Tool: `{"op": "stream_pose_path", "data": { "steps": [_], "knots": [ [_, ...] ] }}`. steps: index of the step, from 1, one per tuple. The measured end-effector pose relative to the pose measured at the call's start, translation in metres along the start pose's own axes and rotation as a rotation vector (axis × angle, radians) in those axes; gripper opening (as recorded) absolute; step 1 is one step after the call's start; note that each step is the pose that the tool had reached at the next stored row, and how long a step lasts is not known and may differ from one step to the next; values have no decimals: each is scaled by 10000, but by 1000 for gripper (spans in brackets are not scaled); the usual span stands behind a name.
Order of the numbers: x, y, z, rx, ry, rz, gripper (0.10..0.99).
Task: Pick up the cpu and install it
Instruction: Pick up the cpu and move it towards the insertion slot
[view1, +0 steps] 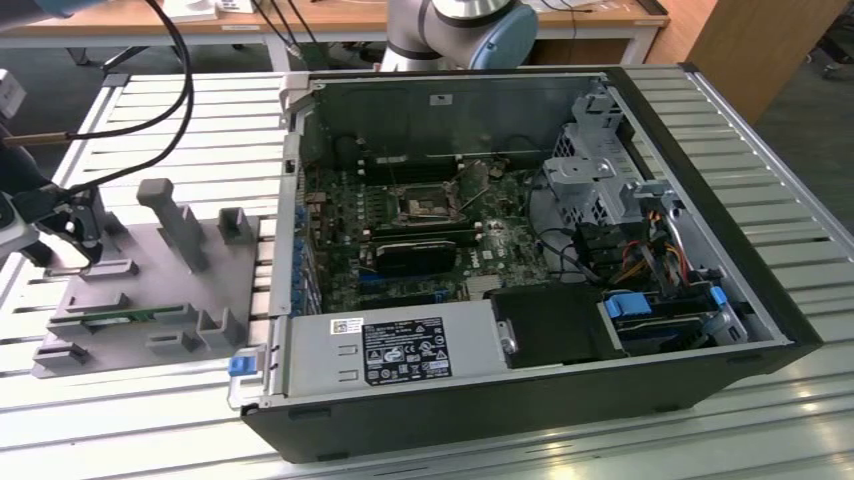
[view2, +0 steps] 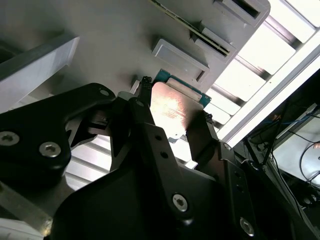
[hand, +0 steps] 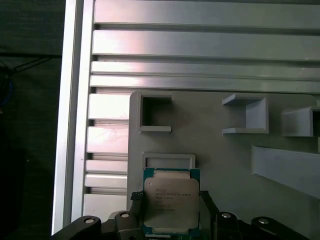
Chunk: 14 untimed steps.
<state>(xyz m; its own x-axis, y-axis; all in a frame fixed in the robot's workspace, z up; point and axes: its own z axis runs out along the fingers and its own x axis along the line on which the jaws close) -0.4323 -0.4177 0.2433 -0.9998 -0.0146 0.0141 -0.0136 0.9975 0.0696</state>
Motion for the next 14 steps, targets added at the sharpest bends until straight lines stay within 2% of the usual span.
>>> {"op": "stream_pose_path", "data": {
  "steps": [14],
  "knots": [
    [1, 3, -36, 2, 5, 0, 533]
  ]
}}
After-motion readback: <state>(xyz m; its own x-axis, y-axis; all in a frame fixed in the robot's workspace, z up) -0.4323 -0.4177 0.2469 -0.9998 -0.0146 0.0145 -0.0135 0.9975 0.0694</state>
